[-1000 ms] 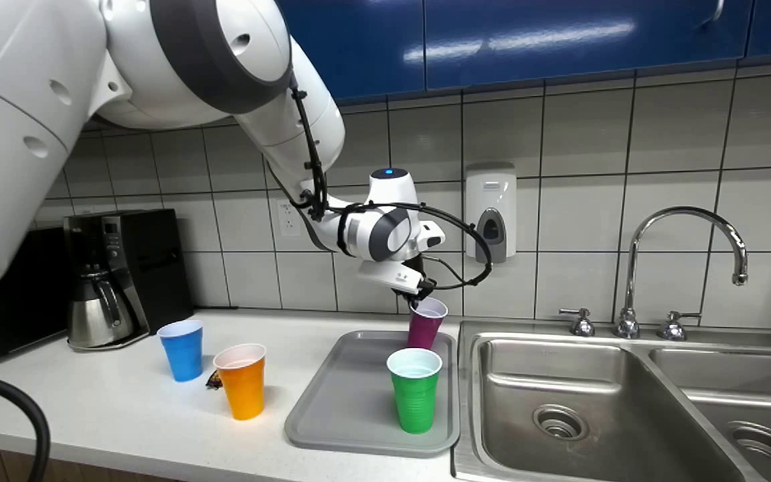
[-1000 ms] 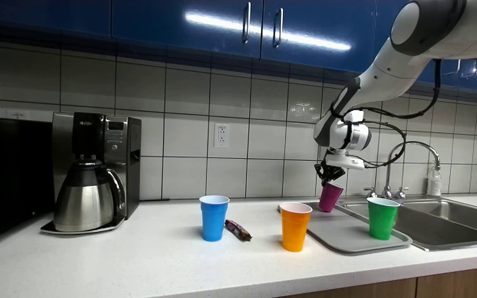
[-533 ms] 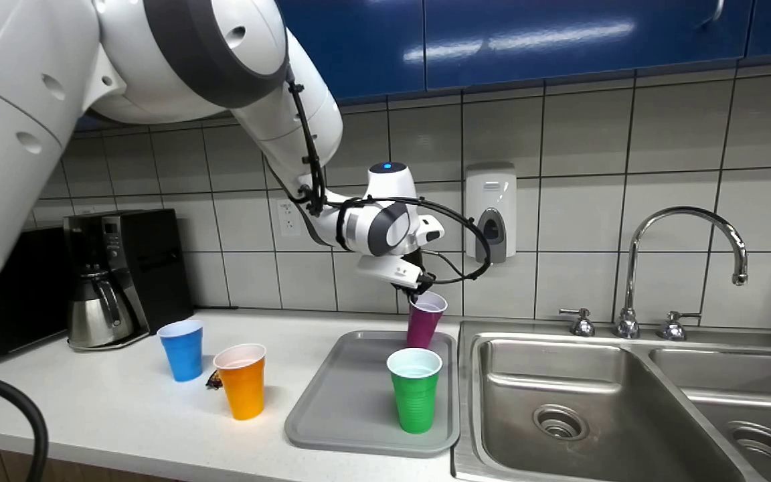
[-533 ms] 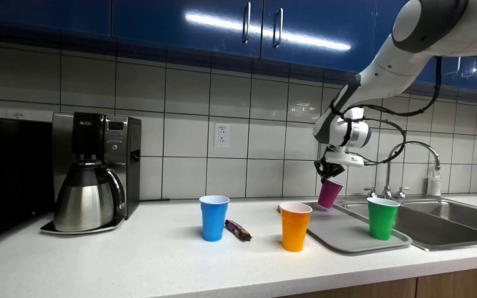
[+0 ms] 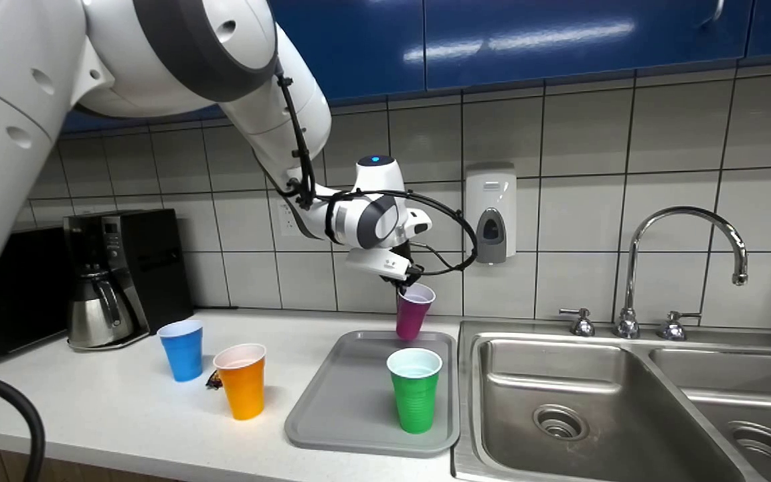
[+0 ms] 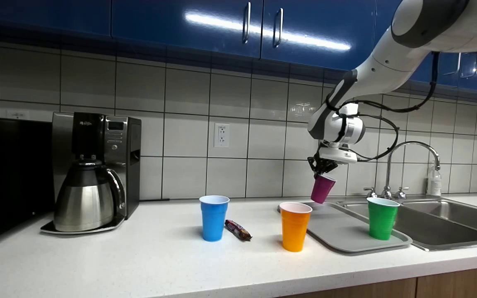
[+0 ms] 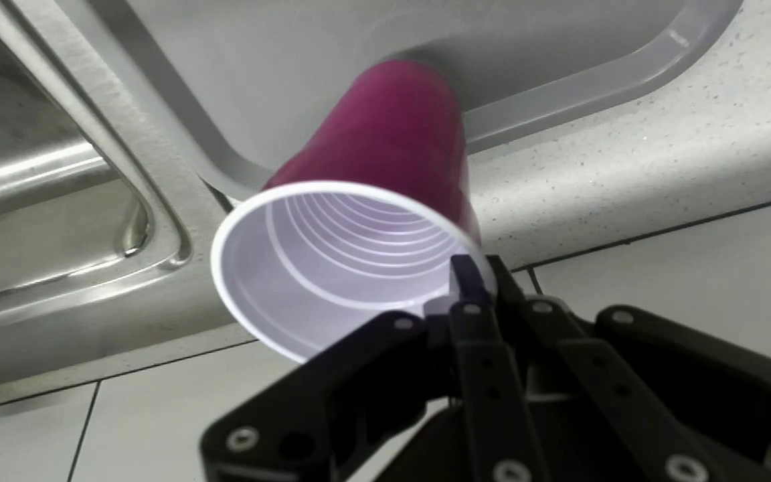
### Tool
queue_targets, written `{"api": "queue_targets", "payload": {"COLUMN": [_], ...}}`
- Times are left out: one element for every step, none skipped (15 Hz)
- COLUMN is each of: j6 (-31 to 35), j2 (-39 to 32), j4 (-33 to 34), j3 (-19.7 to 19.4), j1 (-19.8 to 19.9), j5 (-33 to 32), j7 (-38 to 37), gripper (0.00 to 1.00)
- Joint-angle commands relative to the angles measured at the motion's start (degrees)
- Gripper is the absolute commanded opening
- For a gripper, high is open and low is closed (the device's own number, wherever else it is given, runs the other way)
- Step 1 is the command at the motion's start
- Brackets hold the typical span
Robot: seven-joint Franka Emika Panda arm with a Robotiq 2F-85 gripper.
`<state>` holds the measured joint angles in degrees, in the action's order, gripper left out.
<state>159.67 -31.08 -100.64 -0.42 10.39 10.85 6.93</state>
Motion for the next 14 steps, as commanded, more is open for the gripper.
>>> {"api": "queue_targets", "payload": {"j6": [0.7,0.6,0.7,0.7,0.6,0.7,0.8,0.9,1.1,1.2,1.2,1.4,1.5,1.5], "j2": [2.7,2.9,3.0,3.2,3.4,3.6,3.8,4.0,4.2,4.5,4.7,5.1,5.5,5.8], "j4": [-2.8,-3.0,-3.2,-3.4,-3.6,-3.8,-4.1,-4.3,-4.5,-4.8,-5.1,-5.5,-5.9,-6.2], "j3": [0.3,0.3,0.2,0.2,0.2,0.2,0.2,0.2,0.2,0.2,0.2,0.2,0.1,0.2], "j1": [-1.4,-1.9,-2.5,-3.1,-3.5,-4.0,-4.6,-5.1,-5.6,-6.1,-6.6,-7.1,-7.6,-8.0], "j5": [-1.3,-1.4,-1.5,-1.6,-1.7,-1.7,-1.9,-2.0,-2.1,-2.2,-2.3,-2.6,-2.9,-3.2], "j7": [-1.2,-1.4,-1.5,-1.8,-1.9,-2.0,-2.1,-2.2,-2.2,-2.4,-2.5,-2.8,-3.1,-3.4], "gripper": [0.01,0.01,0.01,0.01,0.01,0.01,0.01,0.01,0.01,0.01,0.01,0.01,0.01,0.01]}}
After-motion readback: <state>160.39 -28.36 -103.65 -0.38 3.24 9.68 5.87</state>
